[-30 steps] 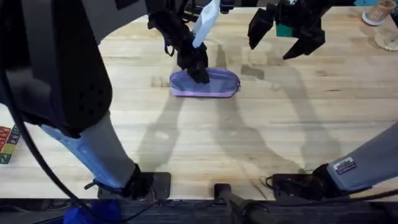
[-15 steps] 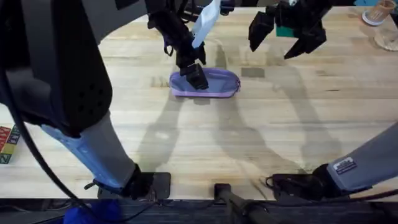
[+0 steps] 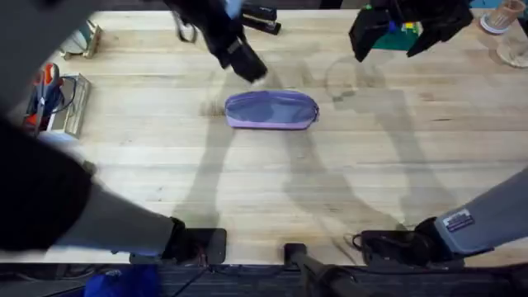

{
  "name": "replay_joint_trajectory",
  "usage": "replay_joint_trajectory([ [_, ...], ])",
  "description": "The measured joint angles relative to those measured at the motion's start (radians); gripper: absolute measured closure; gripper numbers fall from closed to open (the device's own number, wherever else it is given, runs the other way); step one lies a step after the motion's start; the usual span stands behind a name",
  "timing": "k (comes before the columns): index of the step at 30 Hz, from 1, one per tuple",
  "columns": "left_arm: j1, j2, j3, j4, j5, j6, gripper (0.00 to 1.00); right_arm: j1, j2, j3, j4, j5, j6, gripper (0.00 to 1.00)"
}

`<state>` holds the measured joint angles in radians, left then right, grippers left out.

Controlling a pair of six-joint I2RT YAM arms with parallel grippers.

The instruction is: Unzip the bag, pick up the pens from the table one at a time and place them inside, then zip the bag closed.

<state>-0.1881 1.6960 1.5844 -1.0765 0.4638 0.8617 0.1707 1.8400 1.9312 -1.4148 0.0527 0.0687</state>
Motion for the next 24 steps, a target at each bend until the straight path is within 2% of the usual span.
replay_joint_trajectory([
  [5,0.042,-0.164,0.011,0.004,-0.053,-0.162,0.005,-0.002,-0.081,0.0,-0.022,0.015,-0.094,0.005],
  [10,0.046,-0.27,0.014,0.0,-0.152,-0.337,0.005,-0.002,-0.176,0.003,-0.056,0.016,-0.131,0.005],
  [12,0.046,-0.299,0.014,-0.011,-0.192,-0.387,0.005,-0.002,-0.209,0.004,-0.062,0.019,-0.139,0.005],
  [18,0.046,-0.368,0.014,-0.046,-0.275,-0.471,0.006,-0.002,-0.279,0.004,-0.09,0.023,-0.149,0.005],
  [24,0.046,-0.421,0.014,-0.047,-0.313,-0.535,0.006,-0.002,-0.318,0.005,-0.119,0.023,-0.152,0.005],
])
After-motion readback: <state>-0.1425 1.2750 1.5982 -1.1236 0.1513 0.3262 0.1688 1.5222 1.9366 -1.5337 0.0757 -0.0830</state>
